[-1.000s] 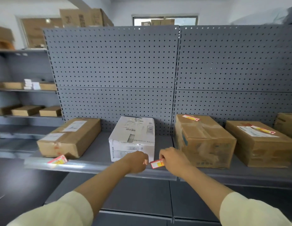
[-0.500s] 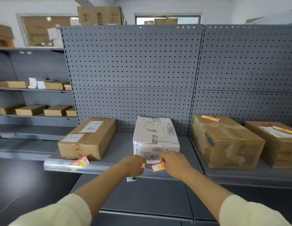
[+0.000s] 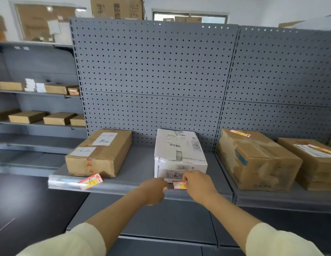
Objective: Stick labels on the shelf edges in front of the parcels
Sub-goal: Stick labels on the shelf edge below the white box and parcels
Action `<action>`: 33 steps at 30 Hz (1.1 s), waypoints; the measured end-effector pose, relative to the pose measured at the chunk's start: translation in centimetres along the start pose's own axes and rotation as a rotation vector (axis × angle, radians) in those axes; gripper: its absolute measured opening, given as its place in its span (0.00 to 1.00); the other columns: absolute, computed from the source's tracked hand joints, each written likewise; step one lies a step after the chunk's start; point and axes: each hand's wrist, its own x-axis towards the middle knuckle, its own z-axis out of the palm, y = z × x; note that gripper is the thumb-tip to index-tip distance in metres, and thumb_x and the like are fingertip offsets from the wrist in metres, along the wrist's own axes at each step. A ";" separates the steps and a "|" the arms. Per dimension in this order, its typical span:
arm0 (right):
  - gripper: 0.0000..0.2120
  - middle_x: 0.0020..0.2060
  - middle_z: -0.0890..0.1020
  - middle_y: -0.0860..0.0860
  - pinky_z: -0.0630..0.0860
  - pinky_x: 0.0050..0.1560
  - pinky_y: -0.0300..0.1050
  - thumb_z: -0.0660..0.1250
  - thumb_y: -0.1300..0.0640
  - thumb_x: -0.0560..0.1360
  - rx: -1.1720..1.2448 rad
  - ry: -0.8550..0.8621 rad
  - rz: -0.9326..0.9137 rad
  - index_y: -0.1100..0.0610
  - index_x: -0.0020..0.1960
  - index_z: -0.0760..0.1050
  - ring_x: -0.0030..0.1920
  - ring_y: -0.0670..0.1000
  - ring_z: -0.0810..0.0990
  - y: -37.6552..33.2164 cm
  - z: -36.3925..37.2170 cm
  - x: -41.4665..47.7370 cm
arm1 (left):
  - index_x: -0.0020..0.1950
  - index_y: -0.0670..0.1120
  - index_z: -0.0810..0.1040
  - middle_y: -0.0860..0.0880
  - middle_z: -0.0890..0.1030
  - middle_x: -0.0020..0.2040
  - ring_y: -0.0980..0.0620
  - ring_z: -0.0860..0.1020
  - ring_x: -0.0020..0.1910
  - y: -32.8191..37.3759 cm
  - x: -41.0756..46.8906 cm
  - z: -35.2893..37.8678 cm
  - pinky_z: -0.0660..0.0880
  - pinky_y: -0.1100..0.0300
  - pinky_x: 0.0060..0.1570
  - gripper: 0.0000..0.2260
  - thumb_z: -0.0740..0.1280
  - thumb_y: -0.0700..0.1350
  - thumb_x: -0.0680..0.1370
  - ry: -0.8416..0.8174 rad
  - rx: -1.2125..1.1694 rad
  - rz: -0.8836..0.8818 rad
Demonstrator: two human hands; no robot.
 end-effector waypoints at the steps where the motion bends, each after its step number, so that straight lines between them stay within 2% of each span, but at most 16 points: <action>1: 0.12 0.53 0.81 0.56 0.78 0.48 0.49 0.58 0.65 0.77 -0.006 0.020 0.012 0.57 0.57 0.75 0.49 0.57 0.80 0.0 0.0 0.0 | 0.71 0.48 0.71 0.46 0.71 0.70 0.44 0.72 0.68 0.0 0.1 0.1 0.70 0.51 0.66 0.19 0.60 0.43 0.80 -0.004 0.012 0.001; 6: 0.13 0.53 0.81 0.56 0.77 0.46 0.49 0.57 0.65 0.77 -0.032 0.044 0.025 0.57 0.58 0.74 0.49 0.56 0.79 0.3 0.4 -0.2 | 0.70 0.48 0.72 0.47 0.72 0.69 0.44 0.73 0.66 -0.3 0.4 0.8 0.70 0.50 0.67 0.18 0.61 0.43 0.79 0.002 0.024 0.009; 17: 0.10 0.49 0.81 0.54 0.74 0.42 0.46 0.58 0.65 0.77 0.013 0.045 0.000 0.57 0.55 0.74 0.47 0.55 0.79 0.5 1.5 -0.2 | 0.67 0.49 0.74 0.48 0.72 0.68 0.45 0.73 0.65 0.0 0.8 1.0 0.72 0.51 0.64 0.17 0.63 0.43 0.79 0.021 0.036 -0.001; 24: 0.11 0.48 0.81 0.55 0.77 0.44 0.49 0.58 0.67 0.75 0.030 0.050 -0.036 0.58 0.50 0.77 0.45 0.55 0.79 0.1 1.9 0.9 | 0.66 0.50 0.76 0.47 0.73 0.68 0.44 0.74 0.64 0.0 1.1 0.9 0.73 0.51 0.63 0.22 0.59 0.33 0.76 -0.011 -0.023 -0.017; 30: 0.09 0.56 0.76 0.53 0.74 0.49 0.47 0.62 0.63 0.78 0.010 0.011 -0.111 0.57 0.54 0.78 0.53 0.55 0.76 -0.6 3.4 1.2 | 0.70 0.51 0.74 0.48 0.71 0.70 0.44 0.73 0.65 -0.2 0.7 1.3 0.72 0.51 0.65 0.25 0.60 0.33 0.75 0.002 -0.069 -0.034; 33: 0.09 0.57 0.76 0.53 0.73 0.51 0.46 0.63 0.61 0.78 -0.002 0.029 -0.132 0.57 0.56 0.78 0.55 0.54 0.75 -0.9 3.5 1.2 | 0.70 0.52 0.73 0.50 0.69 0.71 0.45 0.72 0.66 -0.4 0.5 1.0 0.72 0.49 0.66 0.24 0.60 0.35 0.76 -0.026 -0.091 -0.029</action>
